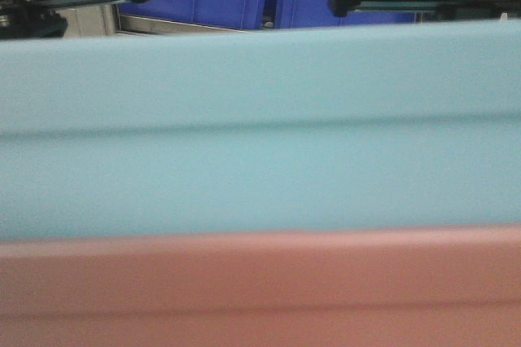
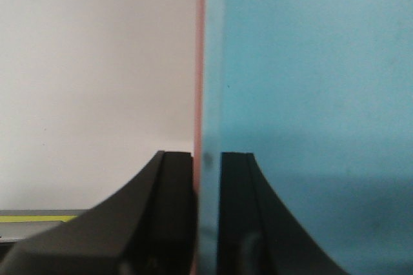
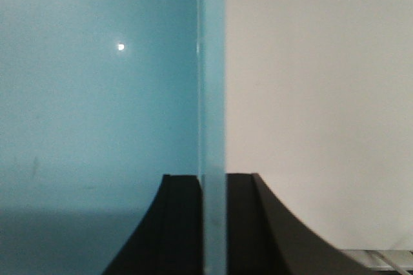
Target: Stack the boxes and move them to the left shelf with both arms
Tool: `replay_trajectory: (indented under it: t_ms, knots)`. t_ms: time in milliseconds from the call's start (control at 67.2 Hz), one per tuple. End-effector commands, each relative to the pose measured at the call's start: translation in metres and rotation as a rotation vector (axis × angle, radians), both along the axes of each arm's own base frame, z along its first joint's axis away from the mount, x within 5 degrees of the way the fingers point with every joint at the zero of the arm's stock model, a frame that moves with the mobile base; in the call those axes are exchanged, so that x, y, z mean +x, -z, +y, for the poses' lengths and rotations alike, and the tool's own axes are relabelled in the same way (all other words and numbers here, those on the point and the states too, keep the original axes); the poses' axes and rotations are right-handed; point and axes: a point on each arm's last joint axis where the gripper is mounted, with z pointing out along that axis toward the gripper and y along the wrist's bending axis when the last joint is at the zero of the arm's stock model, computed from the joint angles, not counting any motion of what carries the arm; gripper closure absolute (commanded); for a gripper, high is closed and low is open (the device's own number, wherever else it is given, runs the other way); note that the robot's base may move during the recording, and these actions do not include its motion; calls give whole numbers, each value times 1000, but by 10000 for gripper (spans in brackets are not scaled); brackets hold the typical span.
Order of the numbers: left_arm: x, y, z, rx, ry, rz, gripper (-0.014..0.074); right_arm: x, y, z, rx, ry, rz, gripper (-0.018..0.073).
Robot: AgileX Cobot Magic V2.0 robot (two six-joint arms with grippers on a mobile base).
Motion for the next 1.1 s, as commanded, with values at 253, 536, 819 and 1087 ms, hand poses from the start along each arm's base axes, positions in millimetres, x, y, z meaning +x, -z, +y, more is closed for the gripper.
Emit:
replay_trajectory:
  t_ms: [253, 536, 819, 1087]
  knots:
    - [-12, -16, 11, 45, 5, 32, 599, -1, -17, -8, 1, -3, -69, 503]
    - [-12, -16, 11, 45, 5, 32, 599, -1, -17, -8, 1, -3, -69, 503]
    - [-12, -16, 11, 45, 5, 32, 599, -1, -17, -8, 1, -3, -69, 503]
    - [-12, -16, 11, 45, 5, 32, 599, -1, -17, -8, 1, -3, -69, 503]
